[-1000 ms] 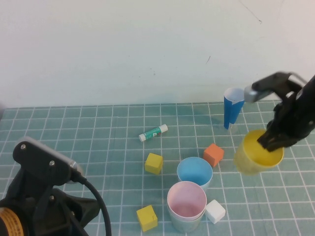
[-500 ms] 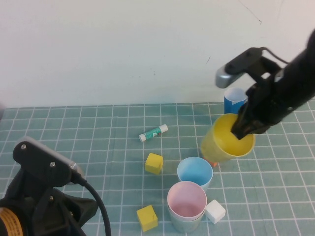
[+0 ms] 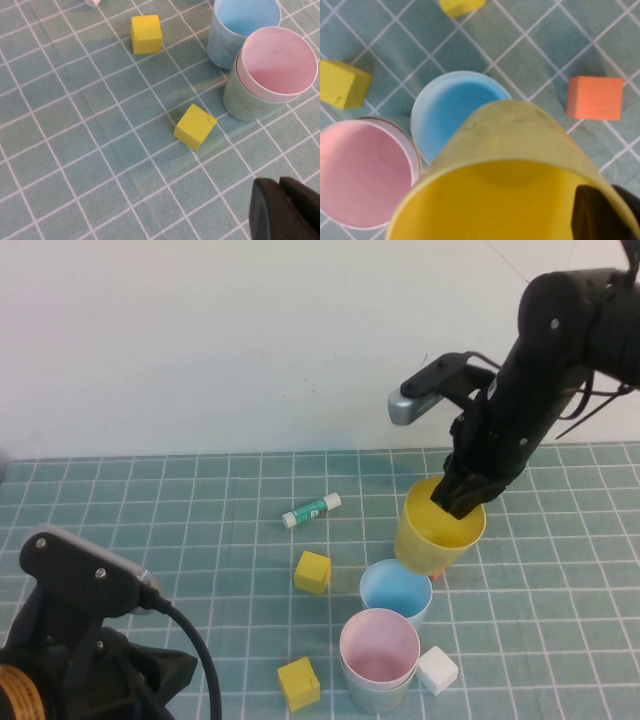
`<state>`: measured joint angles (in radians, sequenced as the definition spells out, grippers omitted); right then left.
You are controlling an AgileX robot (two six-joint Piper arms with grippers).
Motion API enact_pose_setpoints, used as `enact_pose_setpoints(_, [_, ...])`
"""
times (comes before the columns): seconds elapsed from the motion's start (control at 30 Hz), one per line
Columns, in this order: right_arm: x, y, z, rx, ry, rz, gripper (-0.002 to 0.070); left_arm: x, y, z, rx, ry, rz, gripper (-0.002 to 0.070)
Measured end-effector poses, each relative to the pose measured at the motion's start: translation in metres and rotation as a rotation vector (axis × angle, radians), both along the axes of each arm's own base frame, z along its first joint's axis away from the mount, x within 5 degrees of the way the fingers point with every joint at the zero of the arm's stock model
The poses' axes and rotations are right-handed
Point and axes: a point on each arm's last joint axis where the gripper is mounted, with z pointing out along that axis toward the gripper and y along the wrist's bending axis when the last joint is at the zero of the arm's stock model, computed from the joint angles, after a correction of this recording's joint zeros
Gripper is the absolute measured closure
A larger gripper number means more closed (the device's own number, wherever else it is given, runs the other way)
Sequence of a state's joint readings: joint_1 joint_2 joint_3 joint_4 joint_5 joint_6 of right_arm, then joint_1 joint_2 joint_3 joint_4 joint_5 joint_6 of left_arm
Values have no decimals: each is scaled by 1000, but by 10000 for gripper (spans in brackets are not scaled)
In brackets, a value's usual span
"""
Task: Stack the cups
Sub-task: Place the yellow cup on the blue cup
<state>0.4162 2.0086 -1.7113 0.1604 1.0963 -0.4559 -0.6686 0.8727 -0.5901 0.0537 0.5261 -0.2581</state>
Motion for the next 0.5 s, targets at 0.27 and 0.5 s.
enact_pose_setpoints(0.27, [3, 17, -29, -22, 41, 30, 660, 0, 0, 0, -3, 3, 7, 677])
enact_pose_setpoints(0.5, [3, 22, -32, -14, 29, 37, 660, 0, 1, -1, 8, 9, 7, 677])
